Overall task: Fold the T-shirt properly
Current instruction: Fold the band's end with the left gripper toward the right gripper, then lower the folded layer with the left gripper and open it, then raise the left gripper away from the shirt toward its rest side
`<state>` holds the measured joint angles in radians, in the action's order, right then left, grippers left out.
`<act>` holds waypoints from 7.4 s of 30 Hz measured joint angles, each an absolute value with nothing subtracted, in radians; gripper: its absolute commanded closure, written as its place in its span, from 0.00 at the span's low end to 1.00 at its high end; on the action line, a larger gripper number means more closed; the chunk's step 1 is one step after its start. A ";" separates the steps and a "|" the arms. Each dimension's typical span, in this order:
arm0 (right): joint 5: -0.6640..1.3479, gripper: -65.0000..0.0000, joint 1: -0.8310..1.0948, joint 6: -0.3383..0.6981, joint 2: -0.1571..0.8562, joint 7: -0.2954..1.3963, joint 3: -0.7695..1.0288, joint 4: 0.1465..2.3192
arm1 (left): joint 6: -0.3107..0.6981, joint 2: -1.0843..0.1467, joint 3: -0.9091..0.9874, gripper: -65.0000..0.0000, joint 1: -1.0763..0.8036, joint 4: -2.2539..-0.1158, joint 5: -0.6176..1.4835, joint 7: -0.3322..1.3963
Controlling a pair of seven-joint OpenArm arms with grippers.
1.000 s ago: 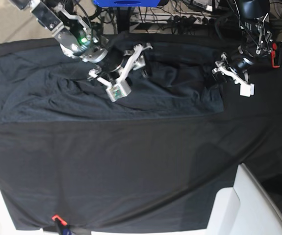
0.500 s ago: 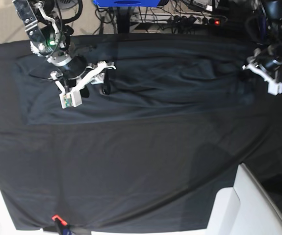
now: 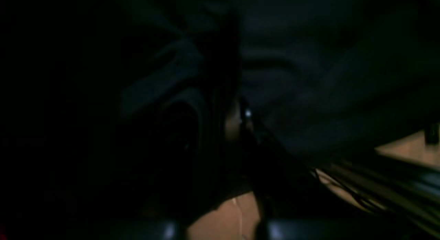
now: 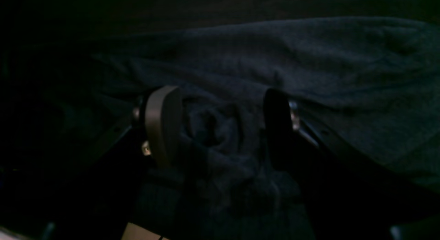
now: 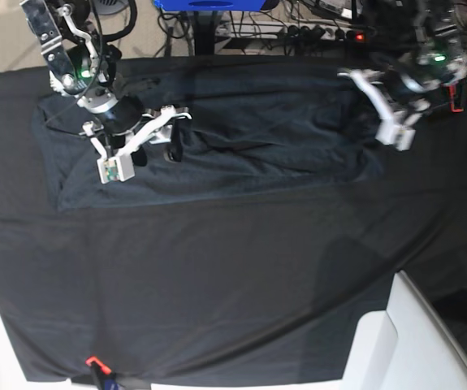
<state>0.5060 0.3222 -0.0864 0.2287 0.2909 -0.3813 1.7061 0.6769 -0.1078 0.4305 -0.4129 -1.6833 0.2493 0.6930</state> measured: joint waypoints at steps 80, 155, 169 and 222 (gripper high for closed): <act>0.506 0.44 0.324 -0.083 0.243 0.325 -0.347 1.706 | 0.313 -0.010 -0.314 0.48 -0.175 -1.542 0.187 0.693; 0.509 1.00 0.399 -0.083 0.104 0.327 0.031 1.706 | 0.026 -0.187 -0.279 1.00 -0.280 -1.703 0.187 0.794; 0.509 1.00 0.397 -0.082 0.104 0.326 0.031 1.706 | 0.026 -0.170 -0.280 1.00 -0.210 -1.625 0.191 0.789; 0.513 0.64 0.393 -0.009 0.164 0.613 -0.481 1.812 | 0.318 -0.215 0.435 1.00 -0.307 -1.629 0.195 0.673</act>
